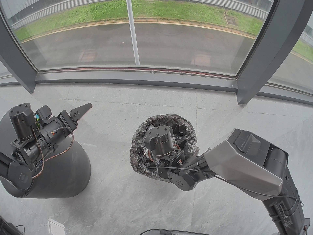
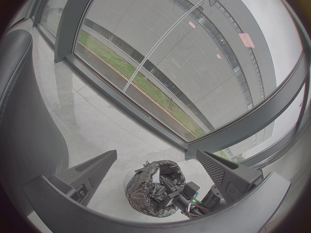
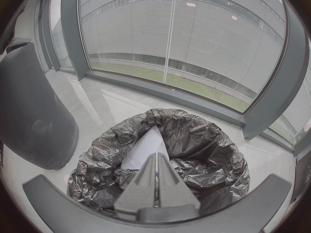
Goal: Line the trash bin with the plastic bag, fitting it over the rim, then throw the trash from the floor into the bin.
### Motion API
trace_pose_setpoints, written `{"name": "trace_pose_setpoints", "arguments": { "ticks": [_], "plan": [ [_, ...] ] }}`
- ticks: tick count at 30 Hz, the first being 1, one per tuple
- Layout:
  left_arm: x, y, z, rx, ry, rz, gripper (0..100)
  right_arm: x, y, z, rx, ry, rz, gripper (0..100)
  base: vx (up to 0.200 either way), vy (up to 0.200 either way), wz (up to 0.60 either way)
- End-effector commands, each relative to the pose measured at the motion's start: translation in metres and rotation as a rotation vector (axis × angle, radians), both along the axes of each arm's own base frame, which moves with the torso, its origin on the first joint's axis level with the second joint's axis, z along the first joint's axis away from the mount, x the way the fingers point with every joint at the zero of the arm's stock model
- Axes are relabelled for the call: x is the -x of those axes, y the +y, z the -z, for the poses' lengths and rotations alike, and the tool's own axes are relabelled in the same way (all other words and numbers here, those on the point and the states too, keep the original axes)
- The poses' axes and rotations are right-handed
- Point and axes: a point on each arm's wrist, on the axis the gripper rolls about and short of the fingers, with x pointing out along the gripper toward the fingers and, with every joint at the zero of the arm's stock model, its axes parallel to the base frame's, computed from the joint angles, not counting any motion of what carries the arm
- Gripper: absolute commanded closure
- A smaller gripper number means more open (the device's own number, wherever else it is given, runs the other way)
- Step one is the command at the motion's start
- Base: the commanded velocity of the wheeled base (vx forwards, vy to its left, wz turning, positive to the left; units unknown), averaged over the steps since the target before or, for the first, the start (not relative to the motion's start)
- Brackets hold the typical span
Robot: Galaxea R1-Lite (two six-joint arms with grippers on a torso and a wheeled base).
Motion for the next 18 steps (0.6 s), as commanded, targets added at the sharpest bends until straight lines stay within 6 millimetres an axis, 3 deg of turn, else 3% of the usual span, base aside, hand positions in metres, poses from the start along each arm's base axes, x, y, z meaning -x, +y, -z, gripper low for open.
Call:
{"name": "trace_pose_setpoints", "arguments": {
  "ticks": [1, 7, 12, 18],
  "plan": [
    [-0.001, 0.0, 0.001, 0.0, 0.003, -0.001, 0, -0.002, 0.002, 0.007, 0.006, 0.005, -0.001, 100, 0.0, 0.0, 0.0],
    [0.0, 0.0, 0.001, 0.0, 0.004, 0.001, 0, -0.01, 0.008, 0.013, 0.008, -0.008, -0.003, 100, 0.0, 0.0, 0.0],
    [0.0, 0.0, 0.001, 0.0, 0.004, -0.002, 0, -0.023, 0.016, 0.027, 0.002, -0.022, 0.002, 100, 0.0, 0.0, 0.0],
    [-0.001, 0.0, 0.002, -0.001, 0.009, -0.002, 0, -0.027, 0.017, 0.043, 0.03, 0.001, 0.004, 100, 0.0, 0.0, 0.0]
  ]
}}
